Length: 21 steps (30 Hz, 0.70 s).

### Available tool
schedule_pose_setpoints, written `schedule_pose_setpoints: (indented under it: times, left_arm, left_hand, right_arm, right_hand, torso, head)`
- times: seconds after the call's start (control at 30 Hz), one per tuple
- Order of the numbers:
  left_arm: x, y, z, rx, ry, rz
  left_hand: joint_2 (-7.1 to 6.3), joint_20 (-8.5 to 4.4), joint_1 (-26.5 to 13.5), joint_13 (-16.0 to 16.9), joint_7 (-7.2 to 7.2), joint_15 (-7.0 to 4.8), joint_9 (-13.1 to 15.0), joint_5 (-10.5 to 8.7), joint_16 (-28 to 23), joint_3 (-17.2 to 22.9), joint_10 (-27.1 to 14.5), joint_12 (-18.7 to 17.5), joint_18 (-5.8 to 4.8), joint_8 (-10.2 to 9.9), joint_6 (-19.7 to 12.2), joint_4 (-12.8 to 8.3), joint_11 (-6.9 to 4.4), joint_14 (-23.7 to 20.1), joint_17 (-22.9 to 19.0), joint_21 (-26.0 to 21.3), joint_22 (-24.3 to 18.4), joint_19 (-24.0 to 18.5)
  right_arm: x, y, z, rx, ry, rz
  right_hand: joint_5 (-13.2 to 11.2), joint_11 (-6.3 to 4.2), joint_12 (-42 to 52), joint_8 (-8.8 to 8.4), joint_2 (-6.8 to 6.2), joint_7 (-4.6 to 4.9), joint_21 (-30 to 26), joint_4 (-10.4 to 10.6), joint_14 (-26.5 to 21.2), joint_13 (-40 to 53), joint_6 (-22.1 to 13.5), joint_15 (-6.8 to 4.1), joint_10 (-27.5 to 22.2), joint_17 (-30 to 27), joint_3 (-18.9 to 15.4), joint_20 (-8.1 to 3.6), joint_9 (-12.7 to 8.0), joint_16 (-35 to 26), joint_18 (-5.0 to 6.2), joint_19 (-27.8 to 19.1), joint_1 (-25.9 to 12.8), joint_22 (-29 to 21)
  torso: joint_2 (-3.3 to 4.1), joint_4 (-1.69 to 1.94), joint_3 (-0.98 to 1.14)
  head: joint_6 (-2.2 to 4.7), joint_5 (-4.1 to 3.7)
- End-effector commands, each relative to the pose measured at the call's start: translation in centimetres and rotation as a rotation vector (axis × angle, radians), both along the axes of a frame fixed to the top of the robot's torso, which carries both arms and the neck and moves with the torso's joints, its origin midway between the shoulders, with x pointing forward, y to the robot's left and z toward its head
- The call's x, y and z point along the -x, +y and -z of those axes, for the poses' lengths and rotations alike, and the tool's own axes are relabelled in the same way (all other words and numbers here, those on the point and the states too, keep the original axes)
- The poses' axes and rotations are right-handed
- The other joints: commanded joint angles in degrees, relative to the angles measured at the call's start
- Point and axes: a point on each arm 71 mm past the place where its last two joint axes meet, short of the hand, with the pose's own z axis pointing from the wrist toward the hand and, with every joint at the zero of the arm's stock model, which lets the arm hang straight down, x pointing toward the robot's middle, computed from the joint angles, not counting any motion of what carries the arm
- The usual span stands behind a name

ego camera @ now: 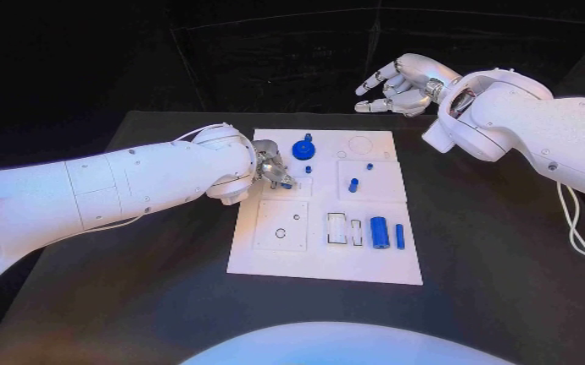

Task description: Assemble the parts on the task board

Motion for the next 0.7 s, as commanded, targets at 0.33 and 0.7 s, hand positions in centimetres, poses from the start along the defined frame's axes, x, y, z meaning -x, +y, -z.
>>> schedule_pose_setpoints:
  times: [0.33, 0.7]
  left_arm:
    - [0.11, 0.26, 0.36, -0.036, 0.027, 0.011]
    - [-0.02, 0.17, 0.47, -0.036, 0.039, 0.014]
  left_hand:
    - [-0.12, -0.13, 0.5, 0.0, -0.35, -0.30, -0.1, 0.40, 0.2, 8.3, 0.6, 0.3, -0.81, 0.4, 0.1, -8.7, -0.02, 6.0, 15.1, 0.5, 0.3, 0.8]
    - [0.94, -0.13, -0.7, 0.3, -0.53, -0.28, -0.4, 1.04, 0.2, 7.3, 1.1, 0.5, -0.89, 0.5, 1.1, -7.2, -0.11, 6.0, 15.1, 0.7, 0.7, 1.0]
  right_arm:
    - [0.03, 0.16, -0.18, -0.001, -0.007, -0.014]
    - [0.02, 0.22, -0.16, -0.001, -0.006, -0.016]
  right_hand:
    - [0.2, -0.10, -0.3, 0.44, 0.29, -0.10, -0.4, 0.0, 5.4, 1.3, 0.0, -0.11, -0.3, 13.1, -0.4, 0.05, 0.0, -0.4, 0.80, -0.4, -0.3, -0.1]
    - [0.2, -0.10, -0.3, 0.44, 0.29, -0.10, -0.4, 0.0, 5.4, 1.3, 0.0, -0.11, -0.3, 13.1, -0.4, 0.05, 0.0, -0.4, 0.80, -0.4, -0.3, -0.1]
  torso:
    - [-0.01, -0.07, 0.03]
    - [-0.03, -0.02, 0.04]
  head:
    - [-0.10, 0.07]
    - [-0.18, 0.01]
